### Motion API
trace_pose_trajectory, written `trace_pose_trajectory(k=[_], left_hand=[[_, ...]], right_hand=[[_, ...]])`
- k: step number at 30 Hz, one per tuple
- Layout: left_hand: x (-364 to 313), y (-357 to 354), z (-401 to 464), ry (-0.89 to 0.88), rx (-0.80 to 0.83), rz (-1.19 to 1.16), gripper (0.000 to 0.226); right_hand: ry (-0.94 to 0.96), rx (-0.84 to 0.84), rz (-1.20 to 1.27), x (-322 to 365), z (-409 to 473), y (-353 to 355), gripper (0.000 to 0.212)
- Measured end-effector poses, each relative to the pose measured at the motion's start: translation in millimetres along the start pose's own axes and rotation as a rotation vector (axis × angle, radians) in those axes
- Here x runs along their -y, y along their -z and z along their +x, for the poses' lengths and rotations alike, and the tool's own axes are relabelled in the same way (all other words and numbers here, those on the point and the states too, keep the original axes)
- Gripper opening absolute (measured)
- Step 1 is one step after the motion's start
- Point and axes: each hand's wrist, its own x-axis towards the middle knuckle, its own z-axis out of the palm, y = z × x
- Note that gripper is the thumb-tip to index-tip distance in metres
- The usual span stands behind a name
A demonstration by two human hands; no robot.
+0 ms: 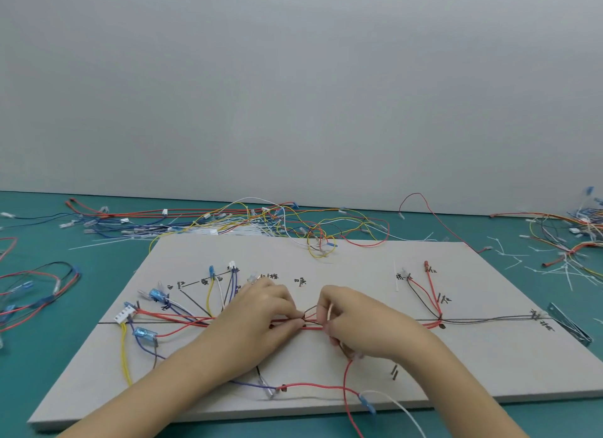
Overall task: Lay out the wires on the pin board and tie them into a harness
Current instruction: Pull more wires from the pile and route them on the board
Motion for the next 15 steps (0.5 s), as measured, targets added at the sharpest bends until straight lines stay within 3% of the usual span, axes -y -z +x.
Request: trace_pose_trajectory(k=[11, 15], left_hand=[[-1, -8, 12, 0.299, -0.107, -0.270, 0.015], [1, -8, 14, 0.334, -0.072, -0.308, 0.011]], right_hand=[[-0.022, 0.065, 0.660, -44, -25, 33, 0.011], [-0.007, 0.069, 1.036, -47, -18, 30, 0.009]])
